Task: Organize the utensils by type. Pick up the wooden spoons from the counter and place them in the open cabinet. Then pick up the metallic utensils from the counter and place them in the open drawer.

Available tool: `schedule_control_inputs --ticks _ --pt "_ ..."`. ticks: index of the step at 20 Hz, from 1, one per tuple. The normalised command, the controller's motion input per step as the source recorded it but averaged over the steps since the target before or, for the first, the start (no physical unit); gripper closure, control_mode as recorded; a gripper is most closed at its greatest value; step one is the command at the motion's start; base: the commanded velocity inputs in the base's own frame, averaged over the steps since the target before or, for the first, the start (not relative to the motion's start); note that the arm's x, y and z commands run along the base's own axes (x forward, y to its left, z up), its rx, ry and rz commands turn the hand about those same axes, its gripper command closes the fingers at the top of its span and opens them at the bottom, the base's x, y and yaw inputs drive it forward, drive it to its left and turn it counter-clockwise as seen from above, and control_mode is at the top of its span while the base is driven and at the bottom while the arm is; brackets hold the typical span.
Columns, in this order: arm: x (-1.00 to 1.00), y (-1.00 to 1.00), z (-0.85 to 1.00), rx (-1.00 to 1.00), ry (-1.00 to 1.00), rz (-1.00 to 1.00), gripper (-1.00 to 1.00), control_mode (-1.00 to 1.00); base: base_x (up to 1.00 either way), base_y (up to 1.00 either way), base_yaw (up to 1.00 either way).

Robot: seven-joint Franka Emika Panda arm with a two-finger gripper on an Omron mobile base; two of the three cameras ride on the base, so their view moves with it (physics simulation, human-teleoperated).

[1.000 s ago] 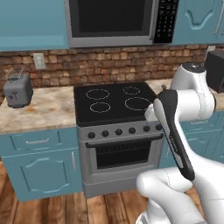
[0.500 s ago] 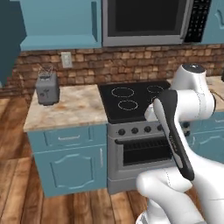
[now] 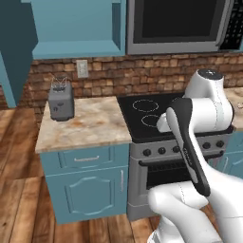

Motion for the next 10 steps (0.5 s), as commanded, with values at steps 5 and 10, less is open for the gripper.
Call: schedule_control_inputs --ticks 5,10 --pt "0.00 0.00 0.00 0.00 0.00 0.00 1.00 1.00 0.42 0.52 0.03" --pt "0.00 0.00 0.00 0.00 0.00 0.00 1.00 1.00 0.41 0.53 0.04"
